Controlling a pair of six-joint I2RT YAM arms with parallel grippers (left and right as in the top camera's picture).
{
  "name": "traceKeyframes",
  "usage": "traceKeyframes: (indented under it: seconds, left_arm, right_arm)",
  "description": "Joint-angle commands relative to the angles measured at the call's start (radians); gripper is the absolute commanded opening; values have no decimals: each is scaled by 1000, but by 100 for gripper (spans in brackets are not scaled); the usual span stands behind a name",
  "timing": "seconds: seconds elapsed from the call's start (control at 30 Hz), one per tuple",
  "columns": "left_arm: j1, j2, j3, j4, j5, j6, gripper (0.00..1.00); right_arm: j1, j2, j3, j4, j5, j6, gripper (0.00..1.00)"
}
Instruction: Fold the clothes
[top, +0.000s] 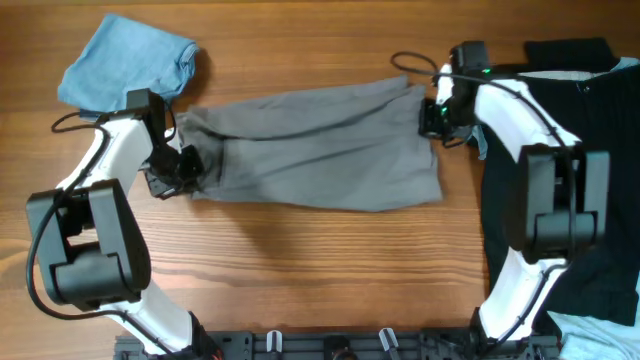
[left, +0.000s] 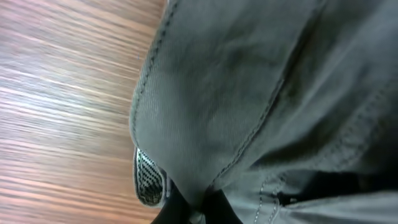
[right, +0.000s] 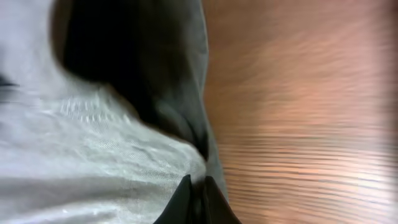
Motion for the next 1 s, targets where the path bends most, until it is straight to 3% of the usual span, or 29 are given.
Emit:
traceKeyframes:
  seconds: [0.0, 0.03, 0.07, 0.13, 0.27, 0.33, 0.4, 0.5, 0.57, 0.63, 0.97]
  left_arm:
    - [23, 8, 62, -37, -89, 38, 5]
    - [23, 8, 66, -45, -89, 38, 14]
    - [23, 8, 72, -61, -89, 39, 27]
    - [23, 8, 89, -98, -89, 39, 48]
    - [23, 8, 164, -196, -85, 42, 52]
    - [23, 8, 227, -244, -74, 42, 53]
    - [23, 6, 262, -241, -25, 42, 49]
    - [14, 6, 284, -140, 105, 42, 16]
    - [-5, 14, 281, -68, 112, 44, 4]
    - [-29, 25, 278, -24, 113, 72, 4]
    - [-146, 154, 278, 46, 106, 199, 4]
  right_arm:
    - [-85, -108, 57, -2, 102, -101, 52]
    - [-85, -117, 57, -10, 82, -122, 76]
    - [-85, -130, 57, -26, 78, -137, 89]
    - [-85, -146, 57, -44, 77, -134, 89]
    - [-85, -186, 57, -74, -23, -117, 85]
    - [-80, -199, 57, -85, -194, -120, 79]
    - [-72, -198, 56, -92, -272, -114, 70]
    - [-40, -196, 43, -91, -318, -111, 50]
    - [-13, -194, 29, -84, -303, -77, 41]
    - [13, -194, 9, -77, -265, -27, 31]
    - [84, -193, -149, 21, -187, 49, 24]
